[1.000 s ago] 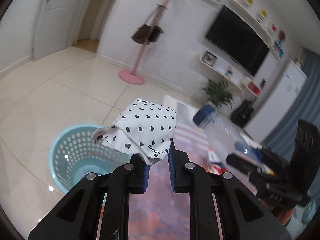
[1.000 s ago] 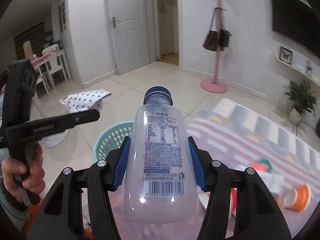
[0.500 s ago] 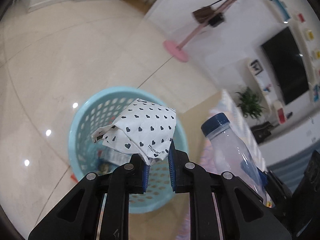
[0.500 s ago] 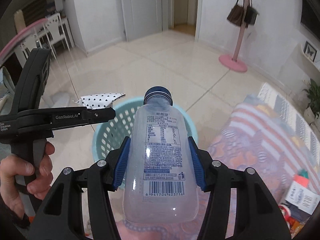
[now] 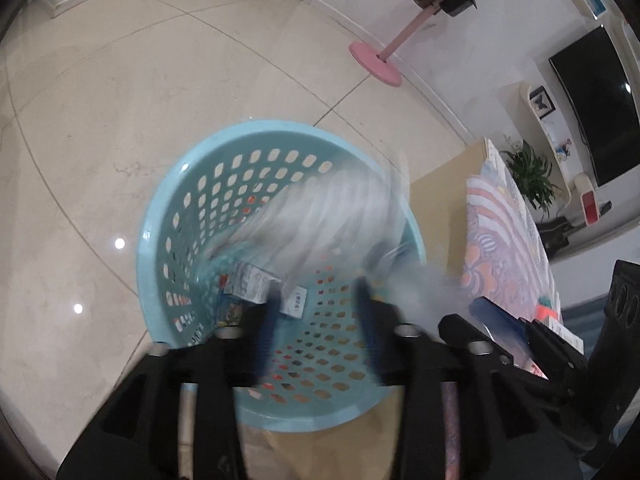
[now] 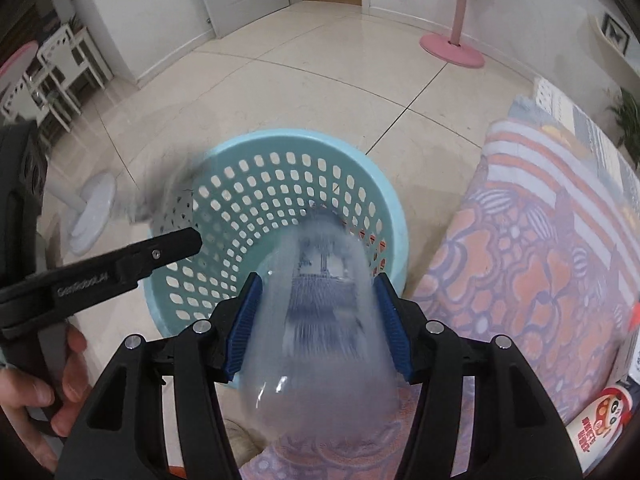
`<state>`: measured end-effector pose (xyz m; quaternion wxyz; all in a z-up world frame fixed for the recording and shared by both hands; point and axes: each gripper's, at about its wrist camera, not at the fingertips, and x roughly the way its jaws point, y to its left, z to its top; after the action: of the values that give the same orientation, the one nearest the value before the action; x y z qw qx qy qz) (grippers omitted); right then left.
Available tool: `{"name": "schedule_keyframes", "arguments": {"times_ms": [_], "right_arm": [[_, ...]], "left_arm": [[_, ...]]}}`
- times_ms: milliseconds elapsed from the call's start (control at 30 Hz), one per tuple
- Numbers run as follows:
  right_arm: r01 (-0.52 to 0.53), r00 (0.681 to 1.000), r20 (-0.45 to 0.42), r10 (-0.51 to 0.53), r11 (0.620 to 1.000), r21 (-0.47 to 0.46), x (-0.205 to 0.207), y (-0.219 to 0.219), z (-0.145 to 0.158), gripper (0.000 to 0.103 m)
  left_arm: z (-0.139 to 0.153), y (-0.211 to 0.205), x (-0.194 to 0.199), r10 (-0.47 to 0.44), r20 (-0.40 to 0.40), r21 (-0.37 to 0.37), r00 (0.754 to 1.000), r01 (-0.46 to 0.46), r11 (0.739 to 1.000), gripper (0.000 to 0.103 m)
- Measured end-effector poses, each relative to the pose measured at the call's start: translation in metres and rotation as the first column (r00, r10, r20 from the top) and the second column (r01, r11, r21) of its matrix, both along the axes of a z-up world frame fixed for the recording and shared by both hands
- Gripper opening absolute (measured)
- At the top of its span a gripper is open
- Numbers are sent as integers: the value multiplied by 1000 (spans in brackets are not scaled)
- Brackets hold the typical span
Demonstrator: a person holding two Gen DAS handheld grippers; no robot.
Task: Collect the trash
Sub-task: 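Carry tissue and bottle over the wastebasket and open both tools to drop them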
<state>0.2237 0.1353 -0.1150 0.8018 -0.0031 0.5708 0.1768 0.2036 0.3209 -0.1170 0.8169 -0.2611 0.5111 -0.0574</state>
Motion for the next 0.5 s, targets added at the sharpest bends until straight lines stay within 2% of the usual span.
{"name": "schedule_keyframes", "arguments": {"times_ms": [33, 133, 333, 500], "right_arm": [[4, 1000, 2, -4, 1000, 10, 0, -2, 3, 54], [12, 1000, 17, -12, 1000, 25, -3, -8, 14, 55], [16, 999, 27, -18, 998, 62, -14, -27, 24, 55], [8, 999, 48, -12, 997, 81, -24, -43, 32, 55]], "left_arm": [[1, 1, 0, 5, 11, -1, 1000, -5, 1000, 55], [10, 3, -3, 15, 39, -11, 999, -15, 1000, 63], [23, 1, -6, 16, 70, -29, 997, -14, 999, 77], [28, -12, -7, -9, 76, -2, 997, 9, 1000, 78]]}}
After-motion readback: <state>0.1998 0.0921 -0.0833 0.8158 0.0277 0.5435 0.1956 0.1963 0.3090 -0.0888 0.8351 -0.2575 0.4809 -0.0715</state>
